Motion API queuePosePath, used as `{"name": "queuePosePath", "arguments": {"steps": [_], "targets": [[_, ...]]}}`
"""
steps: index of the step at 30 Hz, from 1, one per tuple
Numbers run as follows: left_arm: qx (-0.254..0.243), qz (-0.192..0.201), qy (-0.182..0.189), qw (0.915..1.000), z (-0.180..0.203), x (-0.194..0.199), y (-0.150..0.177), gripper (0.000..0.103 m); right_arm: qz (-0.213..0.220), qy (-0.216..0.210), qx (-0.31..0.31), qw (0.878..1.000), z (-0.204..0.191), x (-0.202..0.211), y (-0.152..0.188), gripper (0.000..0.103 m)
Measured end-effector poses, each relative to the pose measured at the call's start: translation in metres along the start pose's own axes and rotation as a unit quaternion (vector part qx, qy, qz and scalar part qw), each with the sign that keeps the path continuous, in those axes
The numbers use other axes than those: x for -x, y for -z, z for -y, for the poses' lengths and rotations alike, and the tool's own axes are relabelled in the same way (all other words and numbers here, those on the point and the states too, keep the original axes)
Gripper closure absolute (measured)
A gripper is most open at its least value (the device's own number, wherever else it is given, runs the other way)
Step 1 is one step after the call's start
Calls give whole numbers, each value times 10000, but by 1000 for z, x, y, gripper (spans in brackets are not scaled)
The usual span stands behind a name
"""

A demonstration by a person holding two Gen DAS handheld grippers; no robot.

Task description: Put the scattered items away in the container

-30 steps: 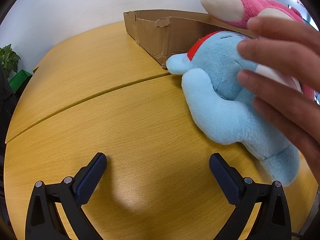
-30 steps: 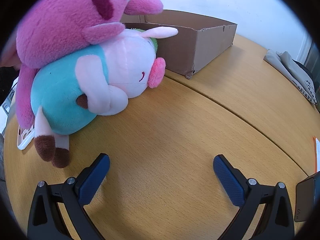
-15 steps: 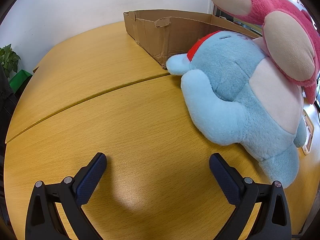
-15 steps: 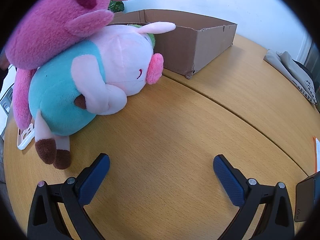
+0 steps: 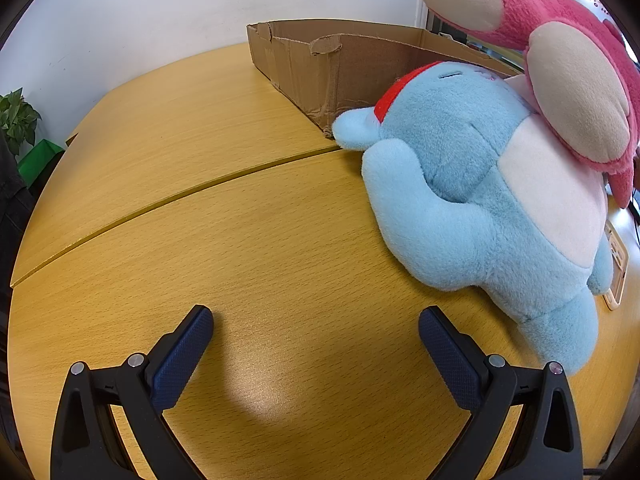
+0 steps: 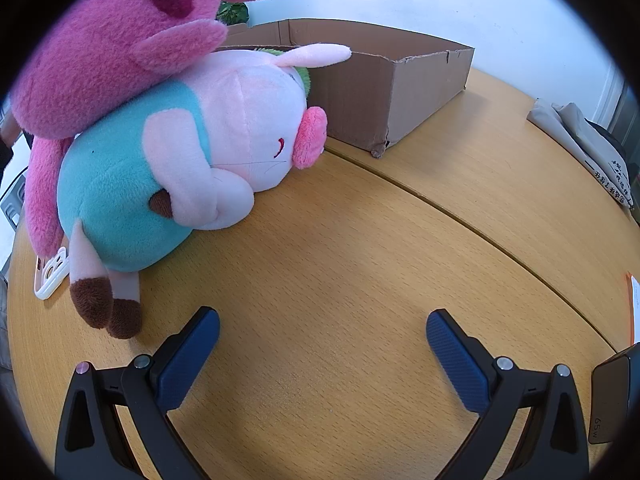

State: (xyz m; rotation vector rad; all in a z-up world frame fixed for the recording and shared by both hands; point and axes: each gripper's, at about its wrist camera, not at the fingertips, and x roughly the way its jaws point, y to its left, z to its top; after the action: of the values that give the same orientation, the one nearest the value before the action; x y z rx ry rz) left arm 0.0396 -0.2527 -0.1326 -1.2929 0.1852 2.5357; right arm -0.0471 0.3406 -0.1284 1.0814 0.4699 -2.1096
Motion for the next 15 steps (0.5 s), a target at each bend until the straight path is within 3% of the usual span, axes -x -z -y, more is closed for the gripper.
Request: {"name": "queuePosePath", "arguments": {"steps": [15], "targets": [[3,-1,-2,10000,0,-2,-2,0,2,120,-158,9998,-3,0,1,0]]}}
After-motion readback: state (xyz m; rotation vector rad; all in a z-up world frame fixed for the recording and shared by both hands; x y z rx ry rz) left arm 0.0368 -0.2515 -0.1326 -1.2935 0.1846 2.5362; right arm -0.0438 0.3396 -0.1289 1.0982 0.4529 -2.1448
